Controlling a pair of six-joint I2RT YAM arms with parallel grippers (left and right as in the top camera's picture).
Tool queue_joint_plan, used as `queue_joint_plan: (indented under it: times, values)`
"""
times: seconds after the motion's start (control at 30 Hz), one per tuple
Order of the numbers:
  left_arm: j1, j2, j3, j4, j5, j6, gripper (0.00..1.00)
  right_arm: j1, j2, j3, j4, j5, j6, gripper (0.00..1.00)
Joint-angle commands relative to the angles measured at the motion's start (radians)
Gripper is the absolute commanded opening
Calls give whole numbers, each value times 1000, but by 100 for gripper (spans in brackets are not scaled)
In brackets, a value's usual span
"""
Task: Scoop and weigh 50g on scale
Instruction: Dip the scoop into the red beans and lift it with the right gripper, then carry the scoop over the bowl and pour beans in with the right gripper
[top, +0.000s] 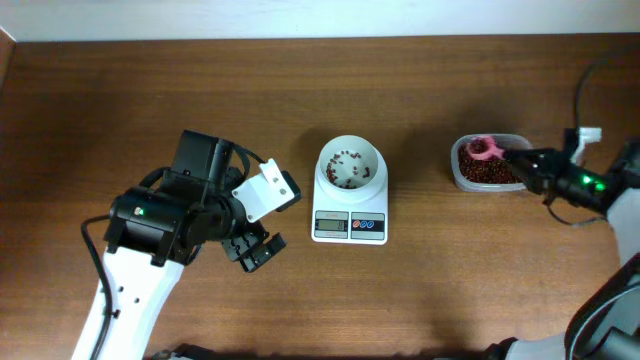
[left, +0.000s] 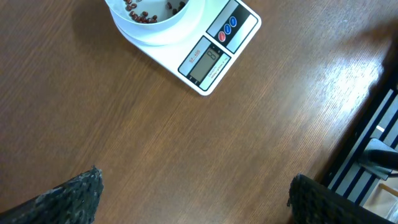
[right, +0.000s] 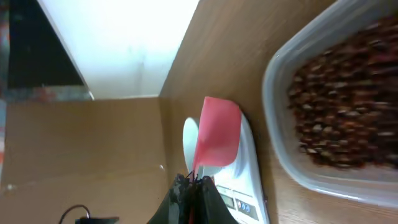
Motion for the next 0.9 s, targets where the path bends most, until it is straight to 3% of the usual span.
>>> queue_joint_plan:
  times: [0.0,0.3,0.6,0.87]
  values:
    - [6,-2,-5,1,3,16,99,88,7,0,25,-41,15,4]
    - [6,-2,-5,1,3,16,99,340,7,0,233,-41,182,4]
    - [6,-2,-5,1,3,16,99,536,7,0,312,109,173,4]
    - [6,-2,-5,1,3,16,99,651,7,0,374,311,-175,4]
